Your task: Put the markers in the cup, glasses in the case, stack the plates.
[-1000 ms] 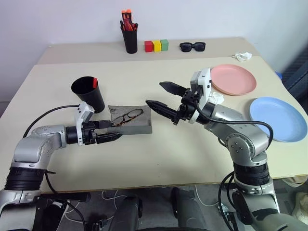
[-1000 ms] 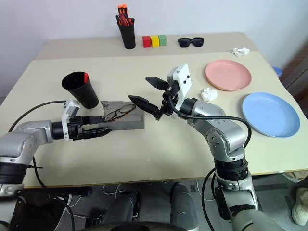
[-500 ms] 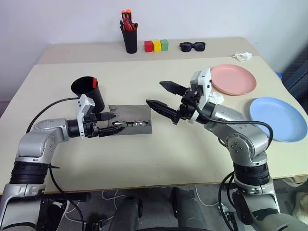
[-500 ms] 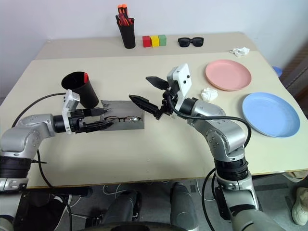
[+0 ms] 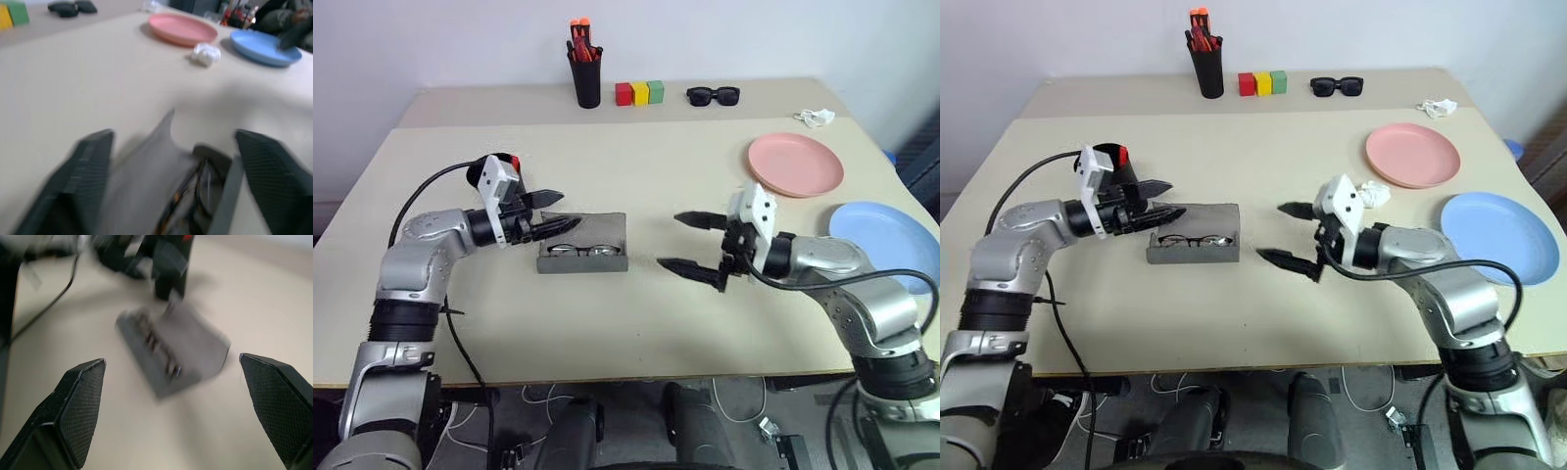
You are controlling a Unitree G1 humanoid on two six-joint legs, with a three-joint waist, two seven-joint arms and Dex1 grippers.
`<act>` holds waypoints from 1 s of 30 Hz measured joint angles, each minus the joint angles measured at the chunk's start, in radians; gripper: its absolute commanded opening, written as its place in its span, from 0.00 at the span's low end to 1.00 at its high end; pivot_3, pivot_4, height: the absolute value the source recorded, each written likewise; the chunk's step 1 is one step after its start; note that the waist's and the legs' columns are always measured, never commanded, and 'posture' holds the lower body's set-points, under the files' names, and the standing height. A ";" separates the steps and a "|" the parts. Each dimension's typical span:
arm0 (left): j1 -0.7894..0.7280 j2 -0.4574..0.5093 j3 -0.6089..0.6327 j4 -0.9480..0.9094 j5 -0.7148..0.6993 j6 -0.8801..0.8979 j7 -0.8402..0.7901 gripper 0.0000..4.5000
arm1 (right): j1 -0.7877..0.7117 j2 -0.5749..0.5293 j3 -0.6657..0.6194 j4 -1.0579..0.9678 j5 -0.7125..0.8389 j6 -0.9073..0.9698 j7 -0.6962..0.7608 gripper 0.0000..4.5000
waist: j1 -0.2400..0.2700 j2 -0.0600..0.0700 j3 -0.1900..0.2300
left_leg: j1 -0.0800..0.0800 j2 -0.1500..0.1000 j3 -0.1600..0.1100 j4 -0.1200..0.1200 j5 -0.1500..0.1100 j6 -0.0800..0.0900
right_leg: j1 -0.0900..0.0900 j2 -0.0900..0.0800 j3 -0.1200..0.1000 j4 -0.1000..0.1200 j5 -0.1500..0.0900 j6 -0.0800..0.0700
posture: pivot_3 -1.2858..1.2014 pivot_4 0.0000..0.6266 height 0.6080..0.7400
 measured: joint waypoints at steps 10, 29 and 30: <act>-0.200 -0.162 -0.076 0.326 0.179 -0.143 0.129 0.01 | 0.030 -0.003 -0.016 -0.029 -0.016 -0.030 -0.021 1.00 | 0.002 0.000 0.000 | -0.001 0.000 0.000 0.001 0.000 0.000 | 0.003 0.000 0.000 -0.007 0.002 0.003 | 0.52 0.24 1.00; -0.198 -0.148 -0.127 0.244 0.252 0.089 0.087 0.01 | 0.034 0.024 -0.006 -0.024 -0.056 -0.071 -0.063 1.00 | 0.002 -0.001 0.000 | -0.001 0.000 0.000 0.001 0.000 0.001 | 0.004 0.000 0.000 -0.008 0.002 0.004 | 0.52 0.24 1.00; -0.187 -0.142 -0.132 0.217 0.252 0.101 0.078 0.01 | 0.034 0.024 -0.006 -0.023 -0.058 -0.073 -0.063 1.00 | 0.002 -0.001 0.000 | -0.001 0.000 0.000 0.001 0.000 0.001 | 0.004 0.000 0.000 -0.008 0.002 0.004 | 0.52 0.24 1.00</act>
